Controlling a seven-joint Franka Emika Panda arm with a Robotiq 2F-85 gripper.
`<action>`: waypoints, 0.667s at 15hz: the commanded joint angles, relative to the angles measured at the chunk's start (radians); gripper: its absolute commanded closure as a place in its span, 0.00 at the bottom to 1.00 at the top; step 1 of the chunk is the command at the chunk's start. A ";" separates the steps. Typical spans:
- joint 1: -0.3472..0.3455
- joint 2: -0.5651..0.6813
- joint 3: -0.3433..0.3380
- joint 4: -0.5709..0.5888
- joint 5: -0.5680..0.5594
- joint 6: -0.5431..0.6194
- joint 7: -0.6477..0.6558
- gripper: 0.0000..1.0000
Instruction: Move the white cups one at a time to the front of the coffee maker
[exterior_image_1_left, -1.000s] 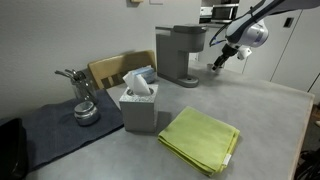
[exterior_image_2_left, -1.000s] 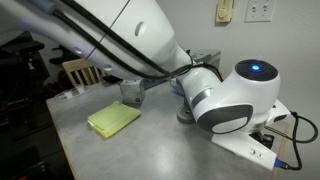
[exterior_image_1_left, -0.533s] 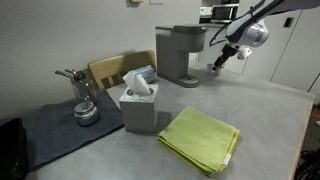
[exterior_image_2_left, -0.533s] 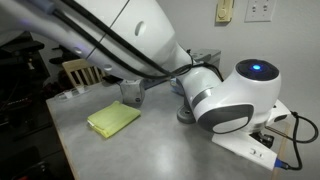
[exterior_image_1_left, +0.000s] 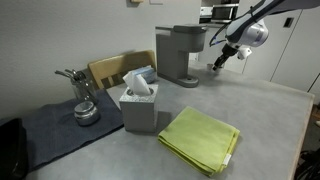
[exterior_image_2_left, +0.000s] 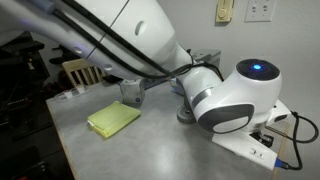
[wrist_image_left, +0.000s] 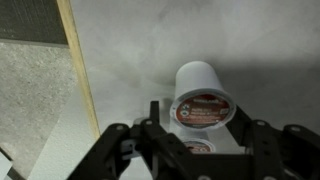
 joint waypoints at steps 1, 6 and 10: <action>-0.012 0.021 0.015 0.036 0.006 -0.031 -0.030 0.42; -0.011 0.020 0.013 0.039 0.007 -0.036 -0.029 0.46; -0.002 0.013 0.001 0.039 0.004 -0.036 -0.017 0.51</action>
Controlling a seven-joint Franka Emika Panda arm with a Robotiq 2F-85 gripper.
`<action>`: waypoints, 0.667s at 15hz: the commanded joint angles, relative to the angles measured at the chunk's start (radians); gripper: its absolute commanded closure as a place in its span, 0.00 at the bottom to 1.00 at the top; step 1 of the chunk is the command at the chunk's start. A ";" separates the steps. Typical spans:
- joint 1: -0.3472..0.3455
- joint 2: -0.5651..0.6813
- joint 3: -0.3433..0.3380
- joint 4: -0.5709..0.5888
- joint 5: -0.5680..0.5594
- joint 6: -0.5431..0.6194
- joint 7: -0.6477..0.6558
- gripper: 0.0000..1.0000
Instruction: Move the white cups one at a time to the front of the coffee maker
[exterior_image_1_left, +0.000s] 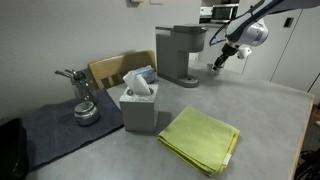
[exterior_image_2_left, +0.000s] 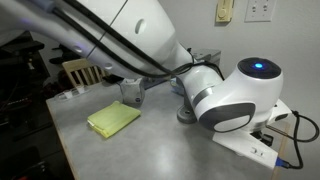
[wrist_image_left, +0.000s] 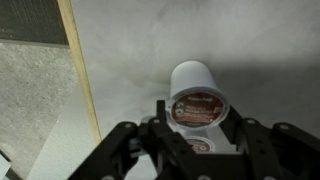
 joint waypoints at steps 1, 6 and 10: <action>-0.002 0.012 0.001 0.031 0.004 -0.023 -0.017 0.51; 0.002 -0.003 -0.005 0.024 -0.001 -0.018 -0.015 0.51; 0.007 -0.013 -0.015 0.019 -0.004 -0.023 -0.007 0.51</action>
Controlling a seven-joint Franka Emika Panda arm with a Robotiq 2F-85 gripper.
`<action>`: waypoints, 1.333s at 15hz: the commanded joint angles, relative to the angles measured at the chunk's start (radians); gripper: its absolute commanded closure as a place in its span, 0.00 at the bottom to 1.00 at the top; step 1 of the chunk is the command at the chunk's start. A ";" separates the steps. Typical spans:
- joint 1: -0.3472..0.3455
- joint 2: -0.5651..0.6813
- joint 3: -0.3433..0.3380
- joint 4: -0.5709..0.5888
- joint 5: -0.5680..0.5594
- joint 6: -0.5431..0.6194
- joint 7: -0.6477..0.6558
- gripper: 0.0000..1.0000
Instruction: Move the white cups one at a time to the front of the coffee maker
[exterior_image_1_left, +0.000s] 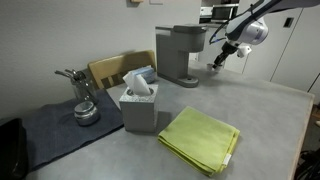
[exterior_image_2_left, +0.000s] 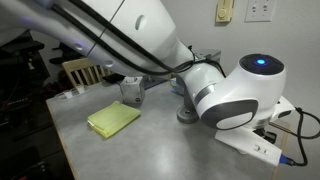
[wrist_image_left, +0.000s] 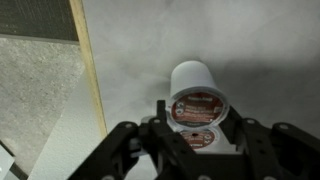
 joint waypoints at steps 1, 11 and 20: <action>0.007 -0.021 -0.016 -0.009 -0.005 -0.023 -0.005 0.50; 0.008 -0.093 -0.016 -0.101 -0.010 -0.015 0.004 0.52; 0.030 -0.157 -0.034 -0.218 -0.004 -0.014 0.010 0.55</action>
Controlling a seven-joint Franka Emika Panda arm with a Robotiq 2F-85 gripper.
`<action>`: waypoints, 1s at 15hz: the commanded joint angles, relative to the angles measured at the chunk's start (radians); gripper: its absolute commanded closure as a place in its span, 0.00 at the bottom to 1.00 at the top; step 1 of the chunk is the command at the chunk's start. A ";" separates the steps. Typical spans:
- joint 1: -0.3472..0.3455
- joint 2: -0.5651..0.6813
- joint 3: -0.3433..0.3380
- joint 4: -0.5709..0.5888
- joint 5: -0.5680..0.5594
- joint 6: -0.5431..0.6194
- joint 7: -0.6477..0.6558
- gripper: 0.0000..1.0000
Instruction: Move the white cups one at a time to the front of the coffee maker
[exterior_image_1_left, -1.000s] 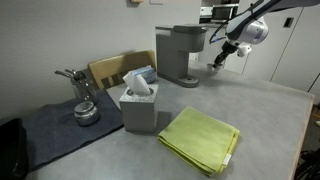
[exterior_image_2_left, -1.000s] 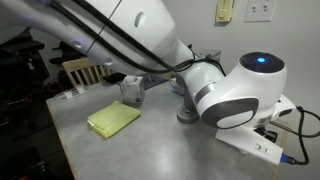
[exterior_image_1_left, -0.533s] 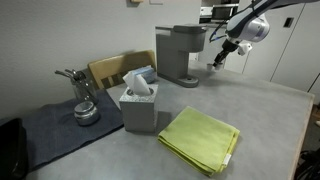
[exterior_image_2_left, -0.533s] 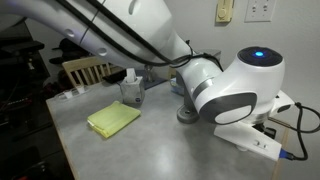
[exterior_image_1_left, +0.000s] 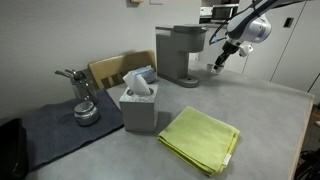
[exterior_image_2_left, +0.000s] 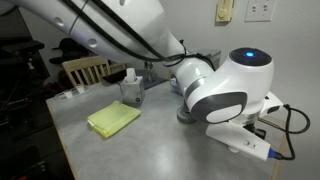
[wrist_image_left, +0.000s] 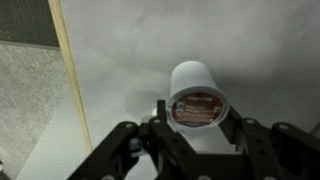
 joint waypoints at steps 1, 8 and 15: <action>0.017 -0.080 -0.024 -0.110 -0.002 -0.013 0.012 0.56; 0.090 -0.182 -0.092 -0.270 -0.016 0.017 0.094 0.62; 0.077 -0.255 -0.116 -0.427 -0.036 0.036 -0.012 0.60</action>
